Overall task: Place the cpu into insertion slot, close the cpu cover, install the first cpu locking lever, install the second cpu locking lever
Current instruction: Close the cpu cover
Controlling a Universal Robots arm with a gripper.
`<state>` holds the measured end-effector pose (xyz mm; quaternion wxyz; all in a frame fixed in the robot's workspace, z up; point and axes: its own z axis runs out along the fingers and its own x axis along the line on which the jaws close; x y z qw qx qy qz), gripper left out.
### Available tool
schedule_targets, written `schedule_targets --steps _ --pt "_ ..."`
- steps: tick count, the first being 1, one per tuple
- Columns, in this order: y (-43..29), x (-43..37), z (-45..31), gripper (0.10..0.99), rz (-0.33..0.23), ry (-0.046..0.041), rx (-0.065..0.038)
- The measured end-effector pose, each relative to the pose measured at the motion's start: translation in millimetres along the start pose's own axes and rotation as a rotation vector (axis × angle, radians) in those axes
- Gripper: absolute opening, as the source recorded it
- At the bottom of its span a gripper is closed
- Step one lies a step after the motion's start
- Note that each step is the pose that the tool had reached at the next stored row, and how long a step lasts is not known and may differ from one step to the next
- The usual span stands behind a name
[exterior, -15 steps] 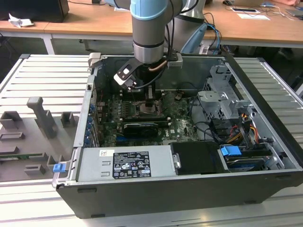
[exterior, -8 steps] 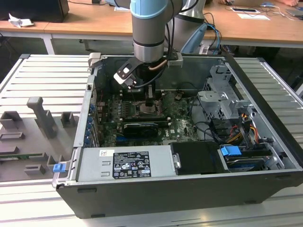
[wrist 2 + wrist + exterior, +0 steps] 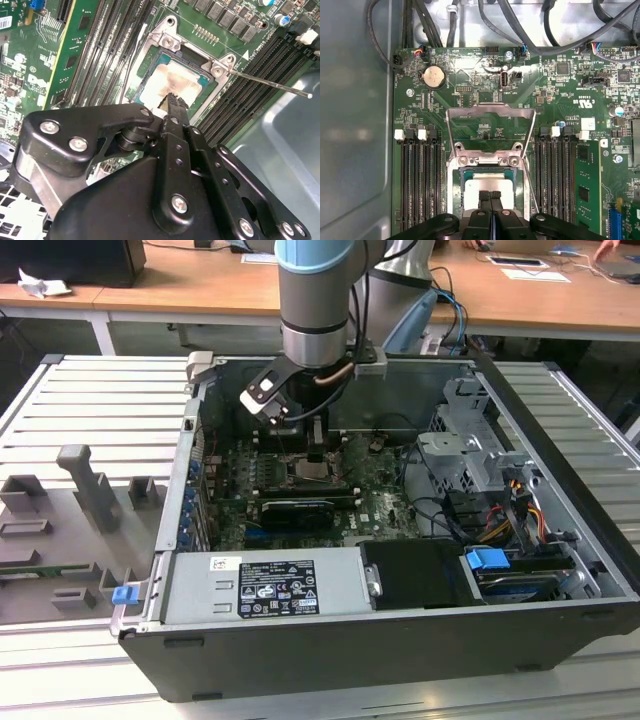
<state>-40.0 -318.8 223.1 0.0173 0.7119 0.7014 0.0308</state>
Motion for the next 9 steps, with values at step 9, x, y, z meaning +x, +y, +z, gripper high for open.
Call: schedule_targets --steps 9 --pt "0.2 1.6 -6.1 0.106 0.0 -0.0028 0.0"
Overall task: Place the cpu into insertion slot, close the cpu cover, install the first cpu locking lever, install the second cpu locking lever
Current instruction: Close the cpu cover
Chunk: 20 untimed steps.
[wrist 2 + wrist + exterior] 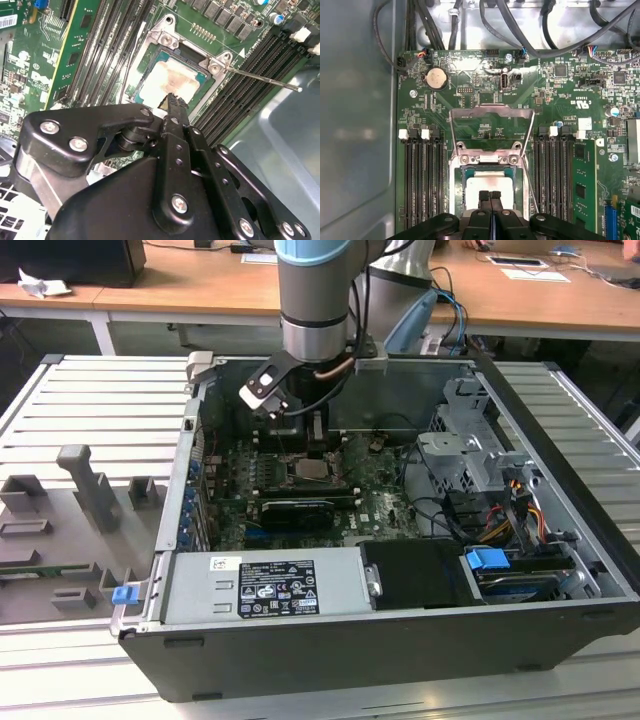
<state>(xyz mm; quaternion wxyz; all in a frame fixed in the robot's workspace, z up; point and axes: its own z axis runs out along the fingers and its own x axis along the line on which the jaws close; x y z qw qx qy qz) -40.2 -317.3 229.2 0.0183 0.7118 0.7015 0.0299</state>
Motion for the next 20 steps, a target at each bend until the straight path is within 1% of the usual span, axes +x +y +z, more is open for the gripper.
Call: schedule_targets --steps 2,3,5,7,8,9,10,12,14,17,19,20 --pt "5.0 0.1 0.3 0.106 0.0 -0.0023 0.0" --pt "5.2 0.0 -0.2 0.106 0.0 -0.003 0.0" --pt "5.5 0.1 -3.7 0.106 0.0 -0.0026 0.0" --pt "6.3 0.3 -14.2 0.106 0.0 -0.0027 -0.001" --pt "6.5 0.3 -18.0 0.106 0.0 -0.0027 0.0" --pt "7.1 0.5 -26.2 0.106 0.0 -0.0027 -0.001" --pt "7.5 0.6 -31.5 0.106 0.0 -0.0028 -0.001" --pt "9.6 0.7 -32.4 0.106 0.0 -0.0025 -0.001" --pt "14.4 0.6 -32.2 0.106 0.0 -0.0027 0.0" --pt "15.6 0.9 -44.8 0.106 0.0 -0.0026 -0.001" --pt "16.3 1.1 -54.5 0.106 0.0 -0.0027 -0.001" --pt "17.1 1.1 -54.5 0.106 0.0 -0.002 -0.001"
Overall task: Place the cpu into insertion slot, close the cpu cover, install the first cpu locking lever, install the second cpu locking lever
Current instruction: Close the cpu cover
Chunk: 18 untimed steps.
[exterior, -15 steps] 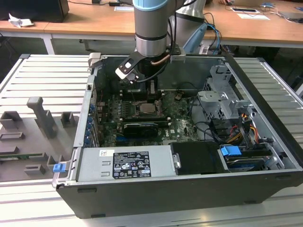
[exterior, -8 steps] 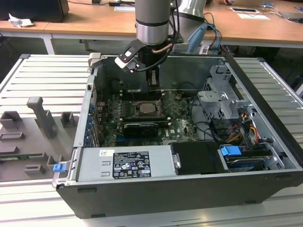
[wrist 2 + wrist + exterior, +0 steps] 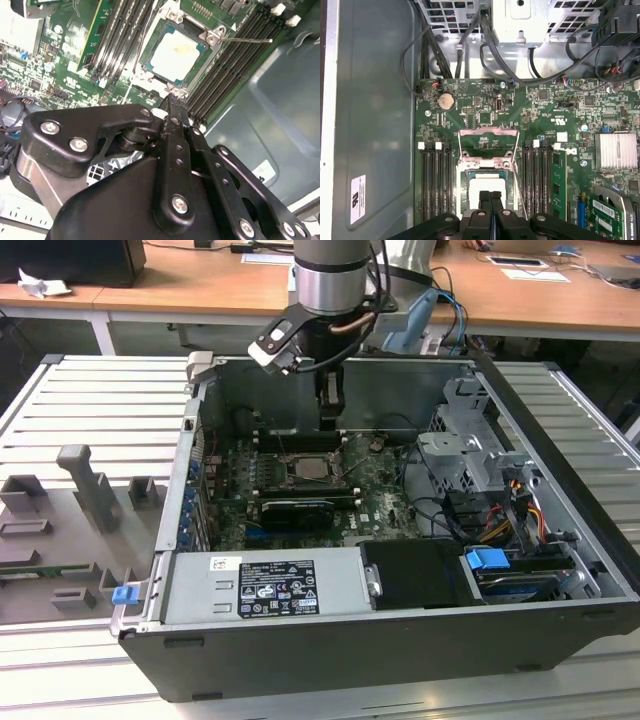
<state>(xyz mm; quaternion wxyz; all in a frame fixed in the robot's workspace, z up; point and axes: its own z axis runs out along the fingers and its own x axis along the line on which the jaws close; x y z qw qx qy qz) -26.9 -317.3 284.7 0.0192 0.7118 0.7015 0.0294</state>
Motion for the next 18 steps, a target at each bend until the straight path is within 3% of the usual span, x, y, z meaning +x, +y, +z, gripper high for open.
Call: schedule_targets --steps 2,6,12,18 --pt "2.0 0.0 0.0 0.106 0.0 -0.0002 0.0" --pt "2.9 0.2 -10.6 0.106 0.0 -0.0003 0.0" --pt "12.8 0.3 -10.7 0.106 0.0 -0.0002 0.0" --pt "21.9 -2.4 4.2 0.106 -0.006 0.0002 0.001"
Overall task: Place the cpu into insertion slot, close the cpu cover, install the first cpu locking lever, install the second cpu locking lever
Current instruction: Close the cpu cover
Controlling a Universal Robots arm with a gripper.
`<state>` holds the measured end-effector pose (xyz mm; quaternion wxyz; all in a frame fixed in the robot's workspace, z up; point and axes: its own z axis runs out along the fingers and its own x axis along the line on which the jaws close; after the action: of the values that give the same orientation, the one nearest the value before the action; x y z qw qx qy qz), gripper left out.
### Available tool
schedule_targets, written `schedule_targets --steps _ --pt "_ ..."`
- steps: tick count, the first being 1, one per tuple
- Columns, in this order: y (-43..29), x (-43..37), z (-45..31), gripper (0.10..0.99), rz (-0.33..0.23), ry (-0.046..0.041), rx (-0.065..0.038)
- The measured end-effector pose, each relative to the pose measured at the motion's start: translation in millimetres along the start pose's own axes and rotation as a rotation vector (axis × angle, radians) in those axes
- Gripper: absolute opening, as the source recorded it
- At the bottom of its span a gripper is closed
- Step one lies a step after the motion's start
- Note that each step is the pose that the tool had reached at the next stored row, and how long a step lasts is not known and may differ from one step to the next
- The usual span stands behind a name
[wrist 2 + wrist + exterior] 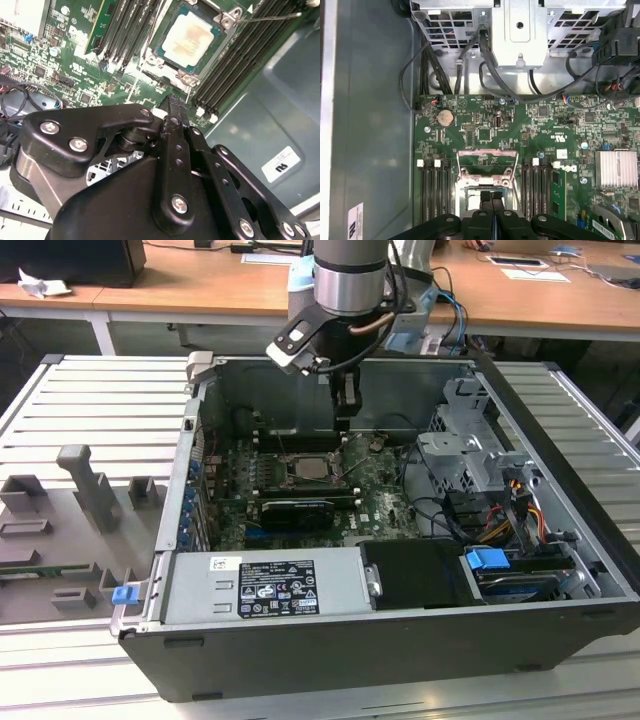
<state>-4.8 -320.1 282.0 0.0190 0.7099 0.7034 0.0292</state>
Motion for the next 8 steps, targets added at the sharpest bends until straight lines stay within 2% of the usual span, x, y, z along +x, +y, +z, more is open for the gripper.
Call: schedule_targets --steps 3,5,6,7,8 --pt "9.5 -0.1 9.9 0.106 -0.004 0.0001 0.003" --pt "10.5 -0.1 12.8 0.106 -0.005 0.0003 0.003" --pt "13.7 -0.1 13.9 0.106 -0.01 0.0006 0.005" --pt "22.1 -0.1 15.1 0.106 -0.014 0.0008 0.016" --pt "27.9 0.0 16.2 0.106 -0.017 0.001 0.02"
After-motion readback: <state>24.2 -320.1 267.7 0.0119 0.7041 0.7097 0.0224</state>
